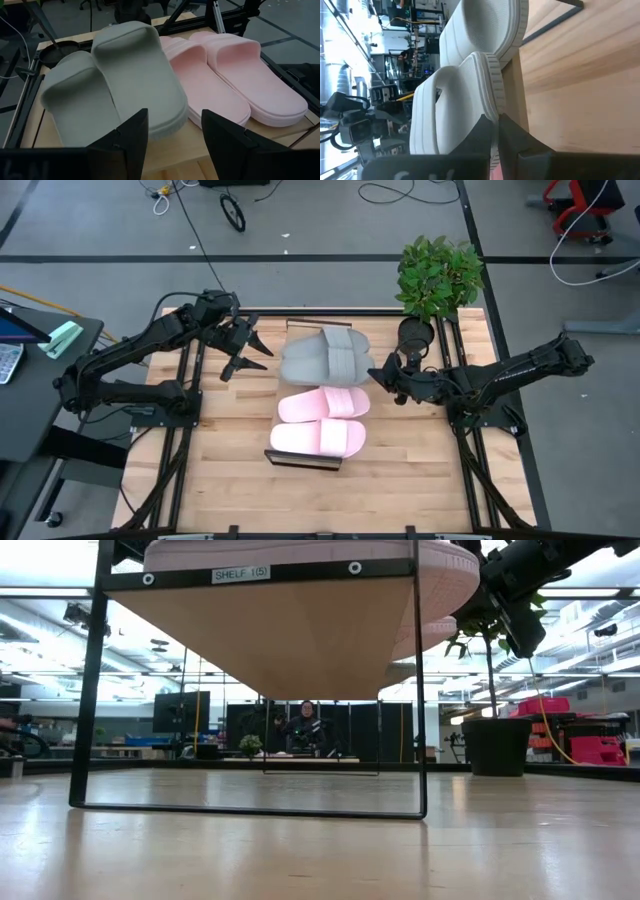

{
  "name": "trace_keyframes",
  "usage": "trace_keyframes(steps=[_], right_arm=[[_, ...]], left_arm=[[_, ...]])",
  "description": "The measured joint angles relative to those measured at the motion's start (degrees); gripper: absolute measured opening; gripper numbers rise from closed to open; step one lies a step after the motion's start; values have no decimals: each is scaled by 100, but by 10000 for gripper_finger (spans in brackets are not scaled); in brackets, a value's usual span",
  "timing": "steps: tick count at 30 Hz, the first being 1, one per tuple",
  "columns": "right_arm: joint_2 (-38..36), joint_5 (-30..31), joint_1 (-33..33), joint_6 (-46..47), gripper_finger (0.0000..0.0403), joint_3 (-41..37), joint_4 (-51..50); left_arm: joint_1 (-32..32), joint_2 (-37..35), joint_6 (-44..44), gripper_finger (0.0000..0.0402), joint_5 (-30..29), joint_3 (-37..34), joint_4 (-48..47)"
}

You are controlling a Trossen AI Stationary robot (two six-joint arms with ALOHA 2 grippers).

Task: Pick and place slides into the shelf
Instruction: Adjust the gray slides on the shelf

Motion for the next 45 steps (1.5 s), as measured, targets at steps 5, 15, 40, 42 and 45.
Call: trace_keyframes(steps=[5,15,40,42,45], right_arm=[[0,66,-2,-14,18,0,0],[101,320,-2,-777,20,0,17],[601,674,-4,-1333,62,0,585],[605,730,-10,-1362,69,1,588],[608,898,-24,-1529,68,1,589]], left_arm=[[0,0,0,190,-1,0,0],[-33,179,0,190,13,-2,-31],[-35,324,134,190,5,-2,-51],[-35,256,130,190,4,-2,-48],[-35,107,117,190,6,-2,-37]])
